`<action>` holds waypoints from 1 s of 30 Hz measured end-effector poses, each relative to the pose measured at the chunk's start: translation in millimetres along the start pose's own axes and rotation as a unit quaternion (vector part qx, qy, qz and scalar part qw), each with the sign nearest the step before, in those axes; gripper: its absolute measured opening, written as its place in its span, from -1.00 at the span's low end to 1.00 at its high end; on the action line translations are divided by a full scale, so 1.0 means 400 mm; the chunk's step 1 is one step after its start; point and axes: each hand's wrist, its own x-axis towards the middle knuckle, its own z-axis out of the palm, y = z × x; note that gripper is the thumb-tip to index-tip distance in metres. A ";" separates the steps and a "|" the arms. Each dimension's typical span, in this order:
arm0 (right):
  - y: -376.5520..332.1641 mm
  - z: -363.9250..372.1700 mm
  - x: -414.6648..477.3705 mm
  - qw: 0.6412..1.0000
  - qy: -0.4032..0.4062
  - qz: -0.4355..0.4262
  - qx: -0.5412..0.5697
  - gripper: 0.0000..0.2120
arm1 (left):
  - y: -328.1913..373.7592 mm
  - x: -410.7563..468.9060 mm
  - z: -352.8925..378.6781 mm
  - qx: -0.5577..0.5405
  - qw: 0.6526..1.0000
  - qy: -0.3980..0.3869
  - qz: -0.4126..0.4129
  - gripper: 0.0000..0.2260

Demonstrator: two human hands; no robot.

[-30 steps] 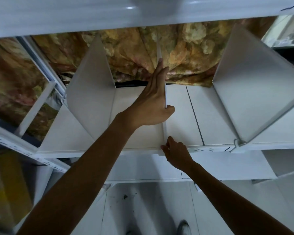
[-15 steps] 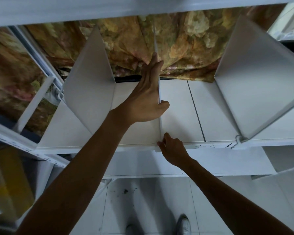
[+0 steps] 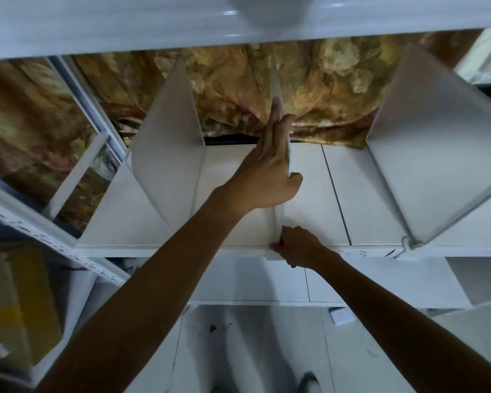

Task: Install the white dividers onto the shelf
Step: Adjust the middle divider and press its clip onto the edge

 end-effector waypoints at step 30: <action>0.039 0.072 -0.128 0.948 0.080 0.037 0.305 -0.72 | -0.001 0.012 -0.056 -0.044 0.984 -0.155 -0.082 -0.12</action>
